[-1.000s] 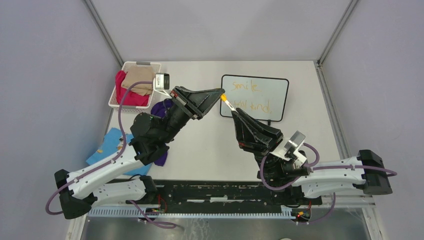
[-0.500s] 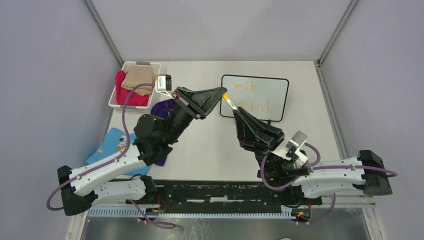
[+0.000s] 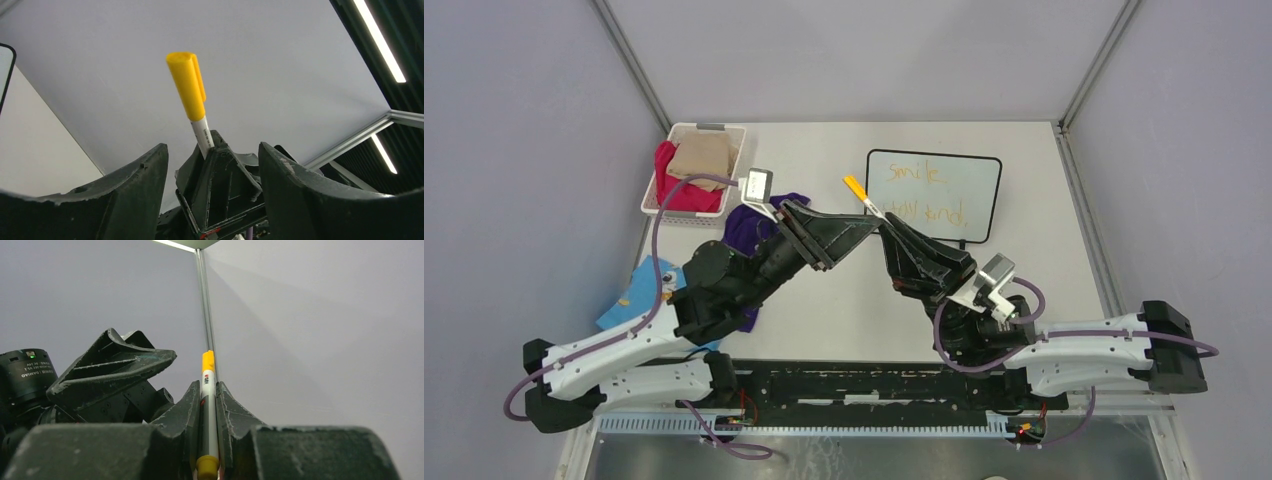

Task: Write a sentence on the whiteboard
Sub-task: Close the whiteboard marker at the center of the board.

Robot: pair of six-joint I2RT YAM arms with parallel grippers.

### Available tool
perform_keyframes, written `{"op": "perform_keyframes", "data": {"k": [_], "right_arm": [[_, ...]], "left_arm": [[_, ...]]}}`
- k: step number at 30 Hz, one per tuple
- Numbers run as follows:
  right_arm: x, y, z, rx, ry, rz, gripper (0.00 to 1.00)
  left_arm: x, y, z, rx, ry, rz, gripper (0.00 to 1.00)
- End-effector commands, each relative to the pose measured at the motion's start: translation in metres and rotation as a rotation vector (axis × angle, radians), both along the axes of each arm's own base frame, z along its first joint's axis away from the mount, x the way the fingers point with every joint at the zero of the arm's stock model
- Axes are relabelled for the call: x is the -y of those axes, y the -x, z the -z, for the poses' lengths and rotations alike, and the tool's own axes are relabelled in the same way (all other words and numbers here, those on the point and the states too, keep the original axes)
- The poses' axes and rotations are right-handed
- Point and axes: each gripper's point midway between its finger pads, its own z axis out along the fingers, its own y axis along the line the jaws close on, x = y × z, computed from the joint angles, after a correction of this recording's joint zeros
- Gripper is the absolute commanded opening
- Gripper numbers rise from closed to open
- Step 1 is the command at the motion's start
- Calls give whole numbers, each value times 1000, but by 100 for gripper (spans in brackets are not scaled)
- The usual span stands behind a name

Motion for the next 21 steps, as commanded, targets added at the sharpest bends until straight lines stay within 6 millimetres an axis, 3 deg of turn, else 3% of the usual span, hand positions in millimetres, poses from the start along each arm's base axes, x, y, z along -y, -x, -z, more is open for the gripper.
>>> {"op": "perform_keyframes", "data": {"k": [1,8,17,21], "right_arm": [[5,5,-13,11,-27,-35,0],[1,16,-12,37,-9,-107,0],[2,17,-8,35,-1,-119,0],[-1,19,-5,40,14,-131,0]], "left_arm": [[-24,-4,-9,50,-13,-95,73],[-28,-6,-20,84,-6,-121,72],[-18,-8,-23,86,-6,-106,53],[-18,-10,-22,80,-2,-116,50]]}}
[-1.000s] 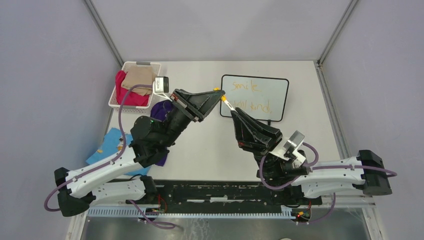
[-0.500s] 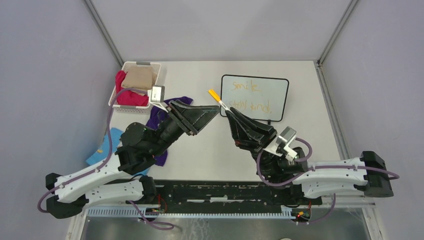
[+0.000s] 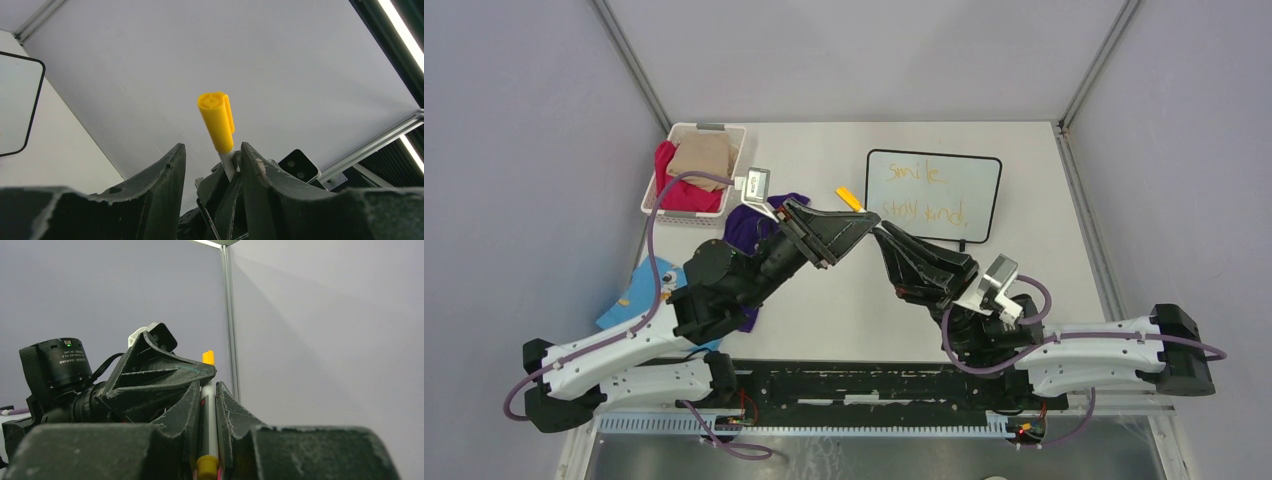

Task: Write a sentence on the whiteboard
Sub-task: Close the whiteboard marker at the center of the board.

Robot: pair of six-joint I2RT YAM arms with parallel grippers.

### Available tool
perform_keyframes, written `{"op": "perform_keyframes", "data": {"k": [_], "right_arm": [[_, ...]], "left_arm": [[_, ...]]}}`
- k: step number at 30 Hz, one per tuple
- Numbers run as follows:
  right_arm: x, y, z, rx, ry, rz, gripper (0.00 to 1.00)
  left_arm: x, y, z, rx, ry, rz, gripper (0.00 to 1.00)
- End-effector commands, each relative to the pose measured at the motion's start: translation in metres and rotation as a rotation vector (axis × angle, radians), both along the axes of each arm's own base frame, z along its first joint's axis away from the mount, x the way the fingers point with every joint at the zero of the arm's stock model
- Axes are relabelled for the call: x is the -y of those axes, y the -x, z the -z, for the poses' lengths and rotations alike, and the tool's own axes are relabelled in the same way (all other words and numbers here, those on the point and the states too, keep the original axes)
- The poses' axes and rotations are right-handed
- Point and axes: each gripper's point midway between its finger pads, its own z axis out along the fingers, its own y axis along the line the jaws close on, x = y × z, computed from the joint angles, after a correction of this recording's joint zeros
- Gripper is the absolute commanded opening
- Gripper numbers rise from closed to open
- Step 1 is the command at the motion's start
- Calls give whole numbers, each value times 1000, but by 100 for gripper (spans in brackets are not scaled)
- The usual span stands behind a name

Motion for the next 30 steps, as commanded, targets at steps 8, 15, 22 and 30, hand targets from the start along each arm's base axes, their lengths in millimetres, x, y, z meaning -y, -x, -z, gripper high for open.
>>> {"op": "perform_keyframes", "data": {"k": [8,15,22,30], "right_arm": [[5,6,1,11,-1,-36,0],[-2,6,12,-21,151,-50,33],[-10,18,44,-131,440,-173,55],[-10,22,76,-240,575,-215,54]], "left_arm": [[-13,0,-28,59,80,-38,27],[-13,-5,-15,54,3,-66,2],[-17,0,8,138,-202,-76,2],[-17,29,23,279,-315,56,2]]}}
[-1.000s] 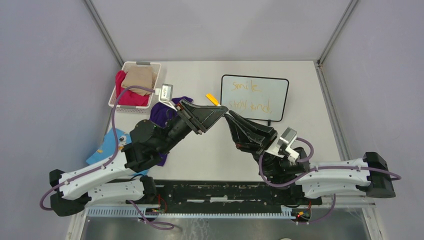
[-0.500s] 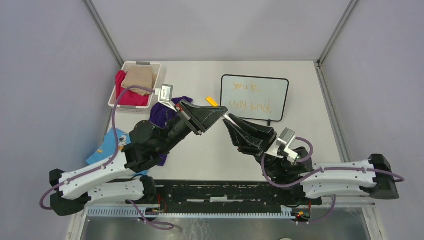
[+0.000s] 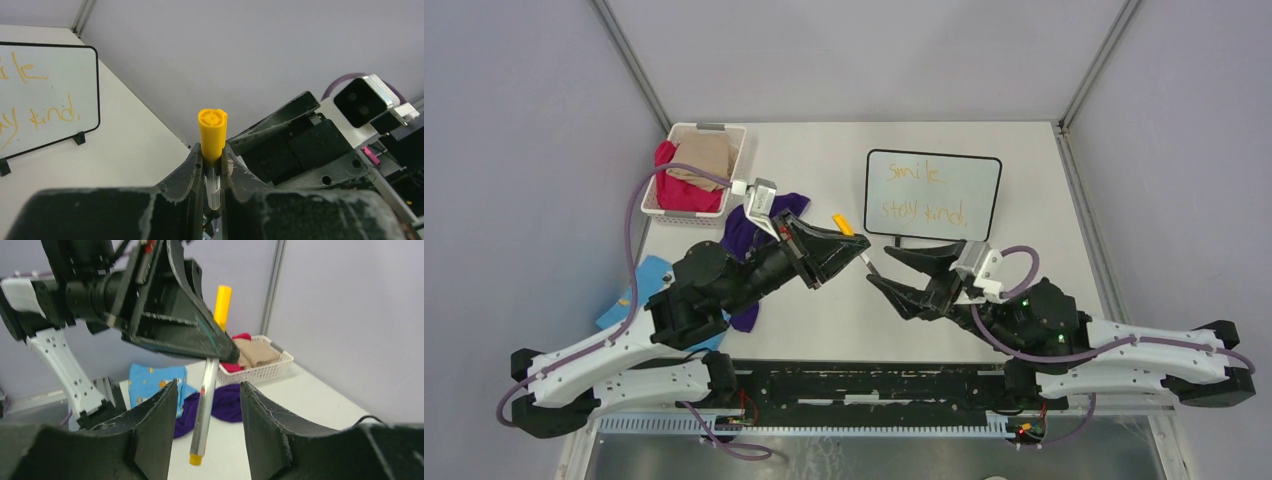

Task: Write a sentence on the whiteboard
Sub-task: Close the whiteboard marker at the center of the board, then place the whiteboard marker at the center of the board.

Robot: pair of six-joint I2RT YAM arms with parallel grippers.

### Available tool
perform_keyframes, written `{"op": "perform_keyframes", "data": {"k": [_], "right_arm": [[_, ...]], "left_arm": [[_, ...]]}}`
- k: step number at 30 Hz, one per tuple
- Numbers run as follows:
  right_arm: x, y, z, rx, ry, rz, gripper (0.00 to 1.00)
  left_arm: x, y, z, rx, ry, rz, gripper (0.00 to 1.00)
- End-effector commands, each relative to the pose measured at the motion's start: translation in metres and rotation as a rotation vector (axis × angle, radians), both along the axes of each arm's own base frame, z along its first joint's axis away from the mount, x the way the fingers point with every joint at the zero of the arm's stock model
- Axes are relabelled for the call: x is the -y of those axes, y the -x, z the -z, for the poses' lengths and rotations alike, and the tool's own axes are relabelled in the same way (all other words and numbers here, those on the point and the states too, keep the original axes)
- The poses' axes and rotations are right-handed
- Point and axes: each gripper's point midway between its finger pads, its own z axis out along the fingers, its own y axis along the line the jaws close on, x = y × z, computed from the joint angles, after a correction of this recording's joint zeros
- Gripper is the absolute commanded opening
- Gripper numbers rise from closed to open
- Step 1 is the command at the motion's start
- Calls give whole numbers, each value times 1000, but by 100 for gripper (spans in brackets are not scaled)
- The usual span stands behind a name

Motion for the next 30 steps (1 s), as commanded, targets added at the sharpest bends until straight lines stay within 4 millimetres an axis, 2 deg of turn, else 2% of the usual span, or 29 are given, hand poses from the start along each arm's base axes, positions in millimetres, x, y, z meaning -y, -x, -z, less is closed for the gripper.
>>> {"op": "perform_keyframes", "data": {"k": [1,7,15,18,24,25,26,27,28,29,30], "right_arm": [[-5,2,29,-80,119,-21,53],[-15,4,35,-101,149,-36,48],[-16,6,39,-122,139,-48,42],[-18,5,44,-129,145,-47,34],[-22,4,51,-117,178,-41,5],[-22,3,53,-115,190,-35,2],[-22,1,56,-112,209,-24,0],[-22,-1,61,-113,230,-7,0],[-22,-4,66,-115,252,12,0],[-21,-8,74,-119,280,36,0],[-19,-14,83,-127,310,74,0]], "left_arm": [[-8,19,-12,132,-37,78,2],[-2,34,5,148,-99,169,2],[3,35,27,142,-170,191,2],[4,36,33,142,-182,198,2],[4,34,44,158,-228,193,4],[3,30,47,154,-246,172,8],[2,25,51,147,-271,147,19],[-1,18,55,133,-295,110,37],[-6,10,60,111,-324,60,50],[-12,2,63,94,-347,11,58],[-18,-5,67,80,-369,-39,71]]}}
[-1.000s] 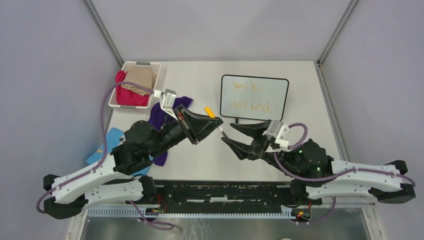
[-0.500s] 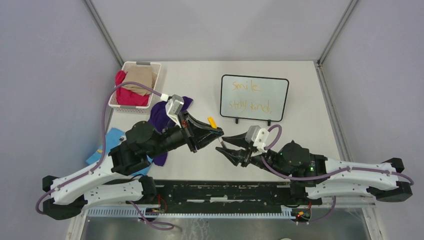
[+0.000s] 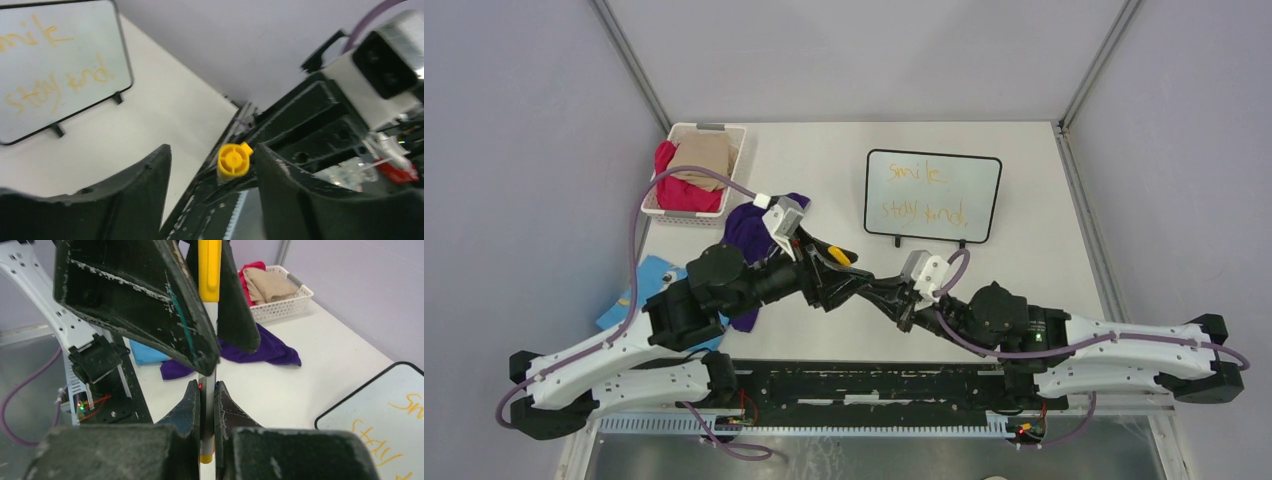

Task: Write a sentence on the whiteboard
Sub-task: Place the whiteboard marker at the center of the board.

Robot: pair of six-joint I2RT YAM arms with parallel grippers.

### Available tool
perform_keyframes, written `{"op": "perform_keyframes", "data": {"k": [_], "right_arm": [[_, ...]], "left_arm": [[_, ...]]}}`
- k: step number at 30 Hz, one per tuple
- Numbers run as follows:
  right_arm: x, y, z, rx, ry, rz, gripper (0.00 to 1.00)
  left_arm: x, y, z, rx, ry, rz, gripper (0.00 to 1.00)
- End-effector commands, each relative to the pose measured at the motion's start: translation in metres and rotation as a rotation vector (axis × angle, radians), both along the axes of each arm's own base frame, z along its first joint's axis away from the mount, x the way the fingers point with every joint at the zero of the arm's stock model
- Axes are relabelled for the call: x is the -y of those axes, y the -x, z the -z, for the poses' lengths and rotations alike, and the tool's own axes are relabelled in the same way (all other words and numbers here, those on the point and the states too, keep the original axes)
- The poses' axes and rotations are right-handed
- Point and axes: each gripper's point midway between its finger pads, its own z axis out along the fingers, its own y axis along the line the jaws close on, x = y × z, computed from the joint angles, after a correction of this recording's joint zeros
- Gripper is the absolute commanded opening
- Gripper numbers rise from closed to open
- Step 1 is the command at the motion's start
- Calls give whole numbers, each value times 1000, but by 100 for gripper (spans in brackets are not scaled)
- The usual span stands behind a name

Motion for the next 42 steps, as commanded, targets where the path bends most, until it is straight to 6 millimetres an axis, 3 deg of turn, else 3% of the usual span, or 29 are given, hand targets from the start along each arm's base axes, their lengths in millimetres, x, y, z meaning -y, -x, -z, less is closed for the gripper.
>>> {"op": "perform_keyframes", "data": {"k": [1,5,12,15,21,25,31,35,42], "right_arm": [[7,-18,17,22,108,110,0],[21,-39,74,-25,292,238,0],[45,-64,169,-209,457,311,0],[53,-71,202,-276,518,322,0],[59,-74,257,-393,649,310,0],[65,-75,279,-437,700,313,0],[74,-78,296,-474,738,330,0],[80,-82,300,-480,744,347,0],[85,-85,299,-492,738,358,0]], "left_arm": [[-25,-30,20,-19,-129,-208,80],[-57,-46,20,26,-148,-356,99],[-117,-74,30,106,-209,-646,100],[-124,-82,41,130,-236,-711,100],[-116,-95,88,141,-393,-752,100],[-102,-98,111,142,-491,-717,99],[-86,-96,126,139,-538,-650,97],[-87,-96,122,137,-524,-651,97],[-90,-97,96,185,-501,-658,97]]}}
